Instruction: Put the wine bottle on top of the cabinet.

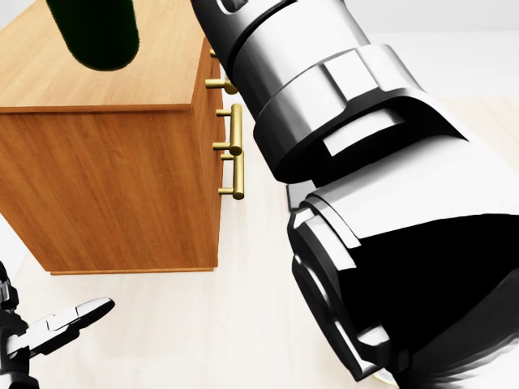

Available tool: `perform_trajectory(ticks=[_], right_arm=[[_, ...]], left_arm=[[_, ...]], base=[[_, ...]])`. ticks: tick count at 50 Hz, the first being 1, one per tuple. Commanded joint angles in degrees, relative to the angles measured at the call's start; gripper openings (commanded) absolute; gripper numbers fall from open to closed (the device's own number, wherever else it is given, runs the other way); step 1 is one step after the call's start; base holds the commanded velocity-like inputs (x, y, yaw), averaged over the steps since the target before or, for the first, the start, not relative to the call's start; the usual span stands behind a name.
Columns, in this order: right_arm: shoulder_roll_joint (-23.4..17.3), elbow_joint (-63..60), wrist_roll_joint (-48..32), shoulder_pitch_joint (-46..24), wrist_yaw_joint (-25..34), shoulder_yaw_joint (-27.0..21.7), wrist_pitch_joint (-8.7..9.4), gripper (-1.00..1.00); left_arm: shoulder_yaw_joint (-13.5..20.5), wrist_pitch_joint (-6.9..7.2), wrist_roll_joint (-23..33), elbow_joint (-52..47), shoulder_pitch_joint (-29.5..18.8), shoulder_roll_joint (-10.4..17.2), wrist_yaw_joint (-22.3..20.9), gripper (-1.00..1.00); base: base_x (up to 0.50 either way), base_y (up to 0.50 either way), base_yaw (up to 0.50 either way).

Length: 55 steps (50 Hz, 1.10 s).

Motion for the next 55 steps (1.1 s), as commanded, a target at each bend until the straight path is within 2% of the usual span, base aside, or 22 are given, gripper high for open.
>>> perform_trajectory(ticks=[1, 55], right_arm=[[-0.8, -1.0, 0.6, 0.6, -1.8, -1.1, 0.00, -1.00], [-2.1, -0.4, -3.9, 1.9, -2.3, -1.7, 0.00, -1.00]], left_arm=[[0.0, 0.00, 0.1, 0.5, -0.4, 0.0, 0.0, 1.00], [0.0, 0.00, -0.1, 0.8, -0.3, 0.1, -0.1, 1.00]], base=[[0.00, 0.00, 0.00], [0.00, 0.00, 0.00]])
